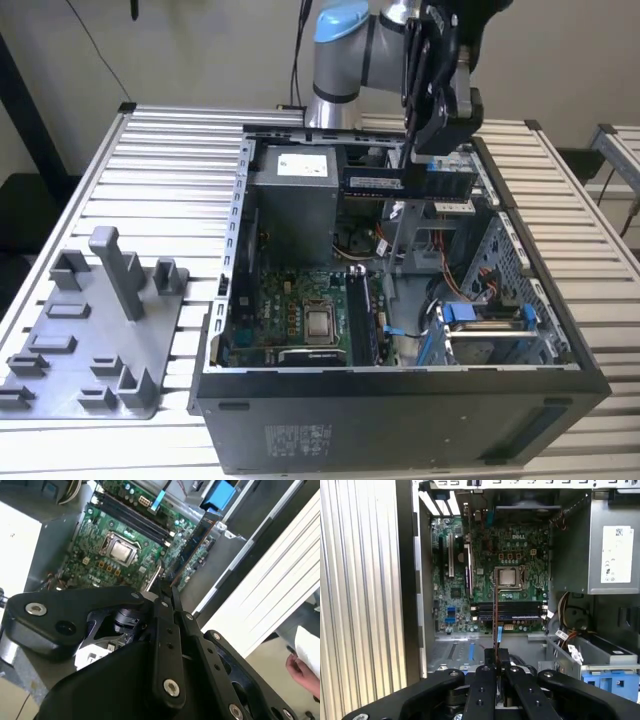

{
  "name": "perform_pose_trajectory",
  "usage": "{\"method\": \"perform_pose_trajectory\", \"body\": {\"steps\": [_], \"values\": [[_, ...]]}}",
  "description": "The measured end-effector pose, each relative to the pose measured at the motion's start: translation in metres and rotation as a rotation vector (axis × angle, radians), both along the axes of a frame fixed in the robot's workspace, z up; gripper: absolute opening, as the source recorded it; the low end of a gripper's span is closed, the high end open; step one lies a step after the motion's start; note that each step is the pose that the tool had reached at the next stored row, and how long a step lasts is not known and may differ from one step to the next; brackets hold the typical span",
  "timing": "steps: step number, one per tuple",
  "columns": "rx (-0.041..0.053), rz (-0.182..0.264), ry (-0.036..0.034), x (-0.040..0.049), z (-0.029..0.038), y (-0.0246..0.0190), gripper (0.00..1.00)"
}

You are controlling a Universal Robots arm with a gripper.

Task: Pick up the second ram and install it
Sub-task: 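Pick up the second ram and move it above second insertion slot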

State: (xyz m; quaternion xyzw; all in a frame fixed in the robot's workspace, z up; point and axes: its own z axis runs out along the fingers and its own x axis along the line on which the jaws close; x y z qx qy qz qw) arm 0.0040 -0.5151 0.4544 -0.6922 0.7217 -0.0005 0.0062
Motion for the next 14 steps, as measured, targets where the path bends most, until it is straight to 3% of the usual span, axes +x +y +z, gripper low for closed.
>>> {"method": "perform_pose_trajectory", "body": {"steps": [8,14], "values": [[0.0001,0.001,0.0,0.0029,0.0,0.0012,0.14],[0.0,0.001,0.0,0.0029,0.0,0.0167,0.14]]}}
